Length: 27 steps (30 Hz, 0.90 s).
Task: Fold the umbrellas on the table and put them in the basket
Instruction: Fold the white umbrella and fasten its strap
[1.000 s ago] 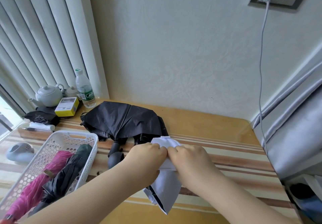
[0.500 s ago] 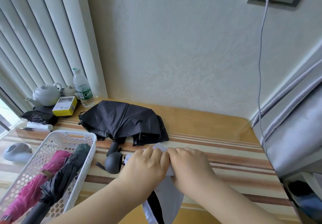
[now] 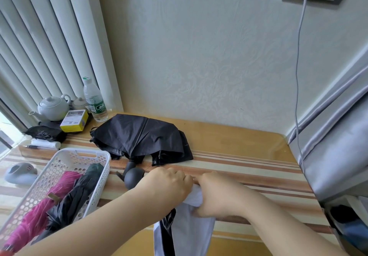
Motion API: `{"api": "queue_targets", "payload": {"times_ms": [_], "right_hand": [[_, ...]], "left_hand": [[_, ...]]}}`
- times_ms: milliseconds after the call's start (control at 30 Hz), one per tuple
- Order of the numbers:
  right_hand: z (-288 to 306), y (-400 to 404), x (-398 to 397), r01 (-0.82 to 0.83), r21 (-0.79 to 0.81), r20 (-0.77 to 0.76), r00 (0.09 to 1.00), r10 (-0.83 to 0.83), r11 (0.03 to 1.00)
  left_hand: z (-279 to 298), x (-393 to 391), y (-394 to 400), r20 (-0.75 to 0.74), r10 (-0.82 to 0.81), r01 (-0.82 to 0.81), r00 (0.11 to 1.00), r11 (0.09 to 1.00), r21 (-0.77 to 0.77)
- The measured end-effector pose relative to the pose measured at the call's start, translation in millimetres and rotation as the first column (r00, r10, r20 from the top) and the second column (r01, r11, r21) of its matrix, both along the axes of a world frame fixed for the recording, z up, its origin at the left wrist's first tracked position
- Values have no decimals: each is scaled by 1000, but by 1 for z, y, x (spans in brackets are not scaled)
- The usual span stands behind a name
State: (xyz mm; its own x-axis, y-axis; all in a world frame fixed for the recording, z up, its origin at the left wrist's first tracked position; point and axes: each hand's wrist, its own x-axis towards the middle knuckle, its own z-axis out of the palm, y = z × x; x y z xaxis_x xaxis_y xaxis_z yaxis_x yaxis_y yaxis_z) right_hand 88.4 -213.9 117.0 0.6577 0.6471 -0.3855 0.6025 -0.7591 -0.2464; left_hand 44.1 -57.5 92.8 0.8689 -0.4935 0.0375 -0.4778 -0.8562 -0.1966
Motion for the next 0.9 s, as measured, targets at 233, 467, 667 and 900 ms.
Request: {"api": "queue_targets", "payload": {"times_ms": [233,467,667,900], "right_hand": [[-6,6,-8,-32,-111,291,955,63,993],[-7,-1,-9,-31,-36,275,961,40,999],[10,-14,4,59,9,54,997,-59,998],[8,-7,-4,-130,-2,222,967,127,991]], "left_hand": [[13,0,0,-364,87,-173,927,962,-211],[5,5,1,-198,54,-82,979,987,-140],[0,-3,-5,-79,-9,4,997,998,-64],[12,2,-8,-565,97,-334,820,882,-333]]}}
